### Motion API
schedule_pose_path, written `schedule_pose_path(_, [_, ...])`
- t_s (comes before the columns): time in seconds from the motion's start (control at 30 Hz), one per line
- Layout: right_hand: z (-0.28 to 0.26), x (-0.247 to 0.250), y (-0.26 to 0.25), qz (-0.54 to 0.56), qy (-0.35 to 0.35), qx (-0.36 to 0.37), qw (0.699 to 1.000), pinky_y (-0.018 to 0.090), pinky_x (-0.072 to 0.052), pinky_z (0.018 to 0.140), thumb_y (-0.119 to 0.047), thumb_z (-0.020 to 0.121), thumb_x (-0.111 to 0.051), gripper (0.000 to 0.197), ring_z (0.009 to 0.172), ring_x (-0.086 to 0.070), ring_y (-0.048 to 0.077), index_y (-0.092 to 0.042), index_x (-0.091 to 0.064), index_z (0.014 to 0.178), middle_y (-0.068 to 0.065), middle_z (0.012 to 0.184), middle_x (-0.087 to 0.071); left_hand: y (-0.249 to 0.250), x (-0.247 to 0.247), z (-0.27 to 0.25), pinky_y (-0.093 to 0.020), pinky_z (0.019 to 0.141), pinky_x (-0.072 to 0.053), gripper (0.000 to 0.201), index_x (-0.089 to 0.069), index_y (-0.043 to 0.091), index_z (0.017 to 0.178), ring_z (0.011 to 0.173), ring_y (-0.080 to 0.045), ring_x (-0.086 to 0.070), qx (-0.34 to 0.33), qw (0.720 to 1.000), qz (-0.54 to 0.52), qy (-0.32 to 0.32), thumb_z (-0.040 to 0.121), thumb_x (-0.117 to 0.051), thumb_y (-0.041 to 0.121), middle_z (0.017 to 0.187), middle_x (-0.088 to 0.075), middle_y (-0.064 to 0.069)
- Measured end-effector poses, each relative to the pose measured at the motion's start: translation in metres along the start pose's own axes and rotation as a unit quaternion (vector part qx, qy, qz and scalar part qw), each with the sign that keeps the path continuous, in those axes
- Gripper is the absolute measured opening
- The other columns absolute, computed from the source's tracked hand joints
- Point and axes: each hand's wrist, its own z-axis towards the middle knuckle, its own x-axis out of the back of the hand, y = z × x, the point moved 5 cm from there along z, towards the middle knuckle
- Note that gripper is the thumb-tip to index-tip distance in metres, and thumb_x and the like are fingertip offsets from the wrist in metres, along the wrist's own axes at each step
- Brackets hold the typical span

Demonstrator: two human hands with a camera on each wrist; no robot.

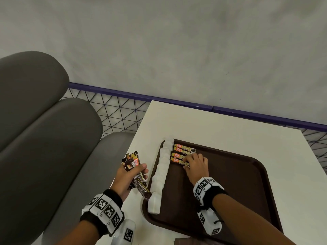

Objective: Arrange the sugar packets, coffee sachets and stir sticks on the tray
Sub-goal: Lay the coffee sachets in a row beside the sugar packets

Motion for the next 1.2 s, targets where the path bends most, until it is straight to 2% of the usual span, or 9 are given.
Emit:
schedule_pose_path(0.2, [-0.006, 0.007, -0.012, 0.046, 0.024, 0.015, 0.999, 0.037, -0.031, 0.098, -0.029, 0.084, -0.061, 0.032, 0.114, -0.047, 0.025, -0.017, -0.058, 0.115, 0.002, 0.116, -0.056, 0.0, -0.004, -0.001, -0.033, 0.06, -0.057, 0.04, -0.056, -0.011, 0.112, 0.072, -0.028, -0.066, -0.004, 1.0, -0.014, 0.003, 0.08, -0.07, 0.008, 0.084, -0.069, -0.019])
schedule_pose_path(0.27, [-0.013, 0.013, -0.023, 0.087, 0.018, 0.045, 0.995, 0.033, -0.028, 0.098, -0.037, 0.088, -0.052, 0.029, 0.113, -0.044, 0.019, -0.019, -0.057, 0.111, -0.002, 0.114, -0.055, -0.001, -0.005, 0.0, -0.034, 0.062, -0.058, 0.04, -0.055, -0.012, 0.112, 0.069, -0.026, -0.067, -0.008, 1.0, -0.016, 0.009, 0.08, -0.07, 0.007, 0.083, -0.069, -0.019])
schedule_pose_path(0.37, [-0.026, 0.022, -0.047, 0.141, -0.014, 0.109, 0.984, 0.029, -0.028, 0.094, -0.052, 0.086, -0.034, 0.038, 0.098, -0.039, 0.01, -0.022, -0.055, 0.096, -0.008, 0.102, -0.053, -0.002, -0.009, -0.001, -0.035, 0.063, -0.06, 0.035, -0.054, -0.008, 0.11, 0.067, -0.019, -0.069, -0.019, 0.999, -0.021, 0.025, 0.08, -0.069, 0.003, 0.084, -0.066, -0.018])
schedule_pose_path(0.53, [-0.053, 0.034, -0.081, 0.191, -0.082, 0.195, 0.959, 0.025, -0.026, 0.09, -0.067, 0.082, -0.028, 0.054, 0.091, -0.038, 0.008, -0.02, -0.055, 0.086, -0.01, 0.091, -0.051, -0.005, -0.015, -0.005, -0.03, 0.055, -0.056, 0.041, -0.05, -0.01, 0.114, 0.066, -0.017, -0.068, -0.045, 0.997, 0.001, 0.061, 0.08, -0.07, 0.003, 0.088, -0.064, -0.021])
schedule_pose_path(0.73, [-0.073, 0.035, -0.096, 0.204, -0.114, 0.222, 0.947, 0.022, -0.026, 0.084, -0.057, 0.084, -0.044, 0.042, 0.088, -0.038, 0.007, -0.016, -0.053, 0.088, -0.004, 0.092, -0.055, -0.006, -0.023, -0.012, -0.031, 0.057, -0.055, 0.041, -0.05, -0.009, 0.114, 0.069, -0.02, -0.067, -0.054, 0.997, -0.001, 0.062, 0.079, -0.069, 0.001, 0.085, -0.063, -0.018])
schedule_pose_path(0.87, [-0.079, 0.045, -0.095, 0.256, -0.157, 0.174, 0.938, 0.023, -0.035, 0.073, -0.039, 0.089, -0.054, 0.028, 0.081, -0.041, 0.01, -0.012, -0.052, 0.092, -0.013, 0.079, -0.043, -0.004, -0.026, -0.017, -0.032, 0.059, -0.055, 0.038, -0.051, -0.005, 0.112, 0.072, -0.022, -0.067, -0.062, 0.996, -0.015, 0.064, 0.08, -0.069, 0.002, 0.08, -0.065, -0.014])
schedule_pose_path(0.93, [-0.081, 0.049, -0.088, 0.246, -0.162, 0.173, 0.94, 0.02, -0.035, 0.068, -0.035, 0.089, -0.055, 0.023, 0.079, -0.045, 0.012, -0.014, -0.049, 0.092, -0.007, 0.083, -0.048, -0.002, -0.024, -0.019, -0.031, 0.058, -0.056, 0.033, -0.052, -0.001, 0.109, 0.073, -0.022, -0.066, -0.062, 0.995, -0.023, 0.068, 0.08, -0.068, 0.003, 0.081, -0.065, -0.014])
schedule_pose_path(1.03, [-0.079, 0.055, -0.072, 0.181, -0.116, 0.173, 0.961, 0.023, -0.038, 0.069, -0.034, 0.089, -0.054, 0.018, 0.08, -0.05, 0.016, -0.018, -0.046, 0.092, 0.001, 0.091, -0.055, -0.001, -0.016, -0.019, -0.034, 0.063, -0.055, 0.028, -0.052, 0.005, 0.103, 0.072, -0.02, -0.067, -0.053, 0.995, -0.031, 0.075, 0.08, -0.068, 0.002, 0.086, -0.064, -0.014])
schedule_pose_path(1.2, [-0.069, 0.071, -0.056, 0.133, -0.005, 0.153, 0.979, 0.024, -0.035, 0.073, -0.032, 0.087, -0.058, 0.02, 0.081, -0.041, 0.012, -0.014, -0.052, 0.091, 0.002, 0.094, -0.054, -0.002, -0.012, -0.024, -0.038, 0.071, -0.055, 0.02, -0.056, 0.007, 0.091, 0.078, -0.027, -0.067, -0.025, 0.999, -0.017, 0.037, 0.078, -0.069, -0.001, 0.086, -0.065, -0.016])
